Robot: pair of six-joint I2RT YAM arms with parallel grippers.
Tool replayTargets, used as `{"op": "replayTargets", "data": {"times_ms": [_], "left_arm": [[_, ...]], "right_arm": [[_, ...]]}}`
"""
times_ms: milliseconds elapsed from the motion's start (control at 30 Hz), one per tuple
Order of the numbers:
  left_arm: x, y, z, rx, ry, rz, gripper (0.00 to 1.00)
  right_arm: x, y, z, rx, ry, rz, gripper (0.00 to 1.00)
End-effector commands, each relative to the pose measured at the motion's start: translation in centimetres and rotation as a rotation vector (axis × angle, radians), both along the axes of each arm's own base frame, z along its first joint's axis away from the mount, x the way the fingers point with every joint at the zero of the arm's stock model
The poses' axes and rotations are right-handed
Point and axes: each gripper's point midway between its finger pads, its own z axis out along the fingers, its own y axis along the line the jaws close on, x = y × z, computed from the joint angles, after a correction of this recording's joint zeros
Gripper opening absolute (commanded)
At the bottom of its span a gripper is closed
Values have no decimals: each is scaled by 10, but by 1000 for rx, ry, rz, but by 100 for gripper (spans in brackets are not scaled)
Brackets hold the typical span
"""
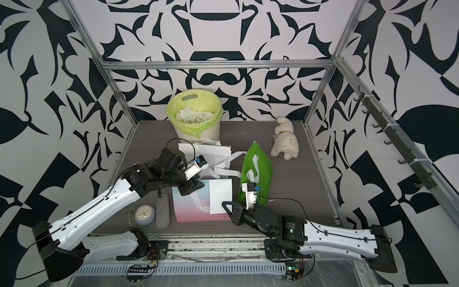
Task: Shred takeout receipts and throw away
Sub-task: Tear off the takeout receipt from the takeout bag.
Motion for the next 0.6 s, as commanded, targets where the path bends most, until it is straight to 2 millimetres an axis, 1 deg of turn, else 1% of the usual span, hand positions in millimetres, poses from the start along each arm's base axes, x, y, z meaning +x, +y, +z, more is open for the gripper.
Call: {"op": "replayTargets", "data": {"times_ms": [0,67,267,433,567], "left_arm": [[-5,3,-6,14,20,-5,48],[-5,3,-6,16,19,-3,48],[-4,5,-9,26,21,1,47],[-4,5,-10,35,27,3,44],[-4,6,-12,45,31,6,42]], "right_arm": [[3,-1,29,78,-48,-19,7],[3,-1,35,74,-55,-14,0],[1,1,51,102,-69,-4,0],[1,1,74,173,-90,1,0],[5,-2,84,228,-79,-33,0]]}}
